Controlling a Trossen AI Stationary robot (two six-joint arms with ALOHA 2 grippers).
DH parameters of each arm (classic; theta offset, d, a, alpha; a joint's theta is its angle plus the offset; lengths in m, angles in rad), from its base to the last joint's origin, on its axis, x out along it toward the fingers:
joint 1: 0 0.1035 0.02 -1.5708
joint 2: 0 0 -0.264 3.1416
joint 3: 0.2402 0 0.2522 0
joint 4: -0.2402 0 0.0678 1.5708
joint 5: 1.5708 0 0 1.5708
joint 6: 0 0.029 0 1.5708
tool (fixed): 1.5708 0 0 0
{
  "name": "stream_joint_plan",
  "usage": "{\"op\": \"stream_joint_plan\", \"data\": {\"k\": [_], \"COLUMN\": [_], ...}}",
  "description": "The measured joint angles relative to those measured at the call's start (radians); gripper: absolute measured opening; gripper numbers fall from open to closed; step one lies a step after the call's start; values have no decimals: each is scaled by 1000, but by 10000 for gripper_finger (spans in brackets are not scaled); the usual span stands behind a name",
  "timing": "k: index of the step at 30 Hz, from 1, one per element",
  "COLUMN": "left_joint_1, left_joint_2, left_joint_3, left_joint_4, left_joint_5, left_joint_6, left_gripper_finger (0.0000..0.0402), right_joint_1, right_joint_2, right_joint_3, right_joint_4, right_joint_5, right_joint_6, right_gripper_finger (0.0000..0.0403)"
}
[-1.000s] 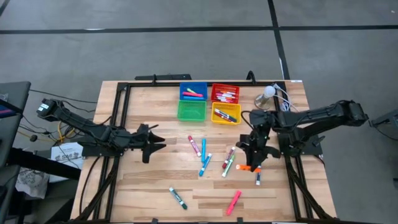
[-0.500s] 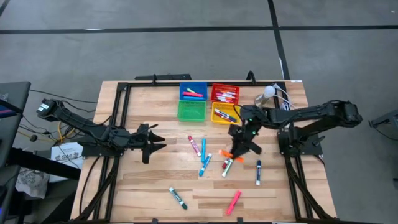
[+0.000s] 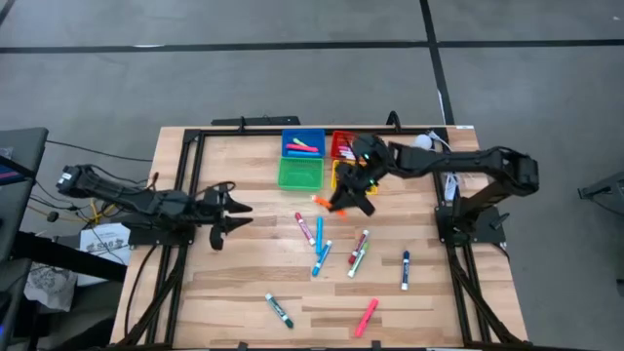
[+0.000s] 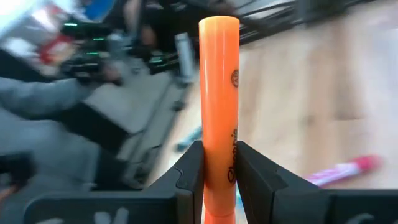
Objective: Pick & Place Markers
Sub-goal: Put the orange highlighter into the blue basket
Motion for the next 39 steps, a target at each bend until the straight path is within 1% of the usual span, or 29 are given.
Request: {"op": "stream_joint_plan", "data": {"k": [4,7,9,11,13,16,21,26,30,33,36,39], "left_joint_1": [52,93,117,137,151,161,162,162,162,162,162,162], "left_joint_2": [-76,-116,-130,-130,-129,-118,-109,-109,-109,-108,-108,-108], "left_joint_3": [0,0,0,0,0,0,0,0,0,0,0,0], "left_joint_4": [-70,-101,-104,-104,-105,-105,-104,-103,-100,-100,-100,-100], "left_joint_5": [7,67,111,143,162,169,171,171,171,171,170,170], "left_joint_6": [24,27,43,47,47,47,47,48,50,50,50,50], "left_gripper_finger": [149,149,149,149,149,149,149,149,149,149,149,149], "right_joint_1": [-56,-94,-119,-146,-171,-209,-264,-301,-316,-318,-322,-320], "right_joint_2": [71,137,191,244,303,396,558,698,777,816,821,822], "right_joint_3": [155,283,371,445,521,622,780,872,915,932,933,935], "right_joint_4": [-191,-321,-363,-402,-403,-413,-478,-510,-508,-508,-512,-496], "right_joint_5": [155,271,323,341,359,386,468,487,517,521,523,576], "right_joint_6": [-156,-262,-310,-339,-344,-367,-419,-421,-420,-421,-422,-421], "right_gripper_finger": [65,66,66,66,66,66,66,66,66,66,67,68]}}
